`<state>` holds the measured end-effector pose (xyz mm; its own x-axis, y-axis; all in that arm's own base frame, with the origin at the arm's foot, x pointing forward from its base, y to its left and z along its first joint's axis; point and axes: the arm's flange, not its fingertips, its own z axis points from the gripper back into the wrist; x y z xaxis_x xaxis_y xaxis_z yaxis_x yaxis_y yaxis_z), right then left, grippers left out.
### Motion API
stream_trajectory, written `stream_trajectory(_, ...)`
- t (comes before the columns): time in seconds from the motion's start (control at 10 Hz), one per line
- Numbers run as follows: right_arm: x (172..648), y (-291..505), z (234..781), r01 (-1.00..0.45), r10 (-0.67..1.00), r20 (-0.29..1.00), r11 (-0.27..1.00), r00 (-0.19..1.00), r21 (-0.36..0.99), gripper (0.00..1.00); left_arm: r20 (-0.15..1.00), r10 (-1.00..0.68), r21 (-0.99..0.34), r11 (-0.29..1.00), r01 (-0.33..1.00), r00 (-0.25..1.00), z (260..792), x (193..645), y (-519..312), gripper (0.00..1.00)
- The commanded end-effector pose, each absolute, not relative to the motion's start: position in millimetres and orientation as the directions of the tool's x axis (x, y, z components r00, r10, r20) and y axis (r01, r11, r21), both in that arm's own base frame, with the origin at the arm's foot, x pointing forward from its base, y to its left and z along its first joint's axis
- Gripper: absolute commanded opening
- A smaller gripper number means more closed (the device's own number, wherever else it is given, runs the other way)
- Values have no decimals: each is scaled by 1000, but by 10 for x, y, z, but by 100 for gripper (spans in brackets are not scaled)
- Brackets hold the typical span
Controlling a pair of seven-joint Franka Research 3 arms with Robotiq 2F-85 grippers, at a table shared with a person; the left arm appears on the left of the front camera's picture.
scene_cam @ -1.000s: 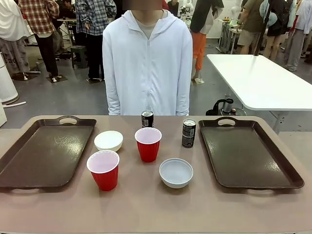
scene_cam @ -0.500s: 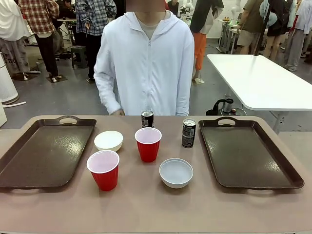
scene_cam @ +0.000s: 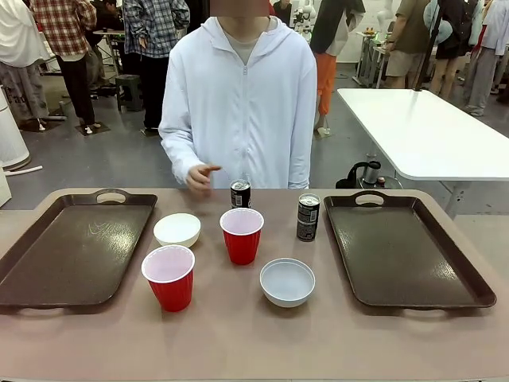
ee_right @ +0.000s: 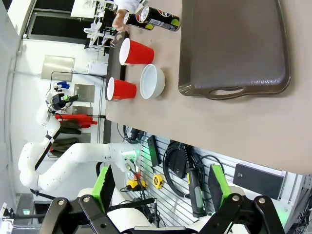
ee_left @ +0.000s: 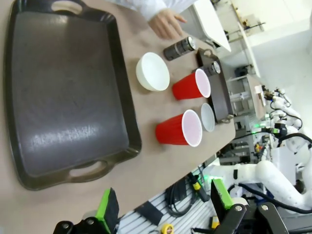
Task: Prepare tableware on both trays.
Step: Pick up a Picnic Bowl from the table and place it on a Handle tray.
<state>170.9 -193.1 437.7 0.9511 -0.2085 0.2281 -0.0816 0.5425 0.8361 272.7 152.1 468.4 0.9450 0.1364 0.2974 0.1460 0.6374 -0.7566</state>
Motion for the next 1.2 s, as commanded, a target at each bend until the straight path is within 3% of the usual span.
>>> stream_trajectory(0.0,1687,-1948,4362,-87,-209,231,533,950,842,100,302,143,-765,627,150,942,4688,2729,1526,100)
stream_trajectory(0.6,1710,-1932,4375,-81,-209,227,542,951,836,100,302,143,-765,627,150,942,4688,2729,1526,100)
stream_trajectory(0.8,1718,-1407,5042,-157,-55,249,641,967,751,100,302,143,-765,627,150,942,4688,2729,1526,100)
stream_trajectory(1.1,2251,-897,5496,-82,-32,179,803,983,590,100,302,143,-765,627,150,942,4688,2729,1526,100)
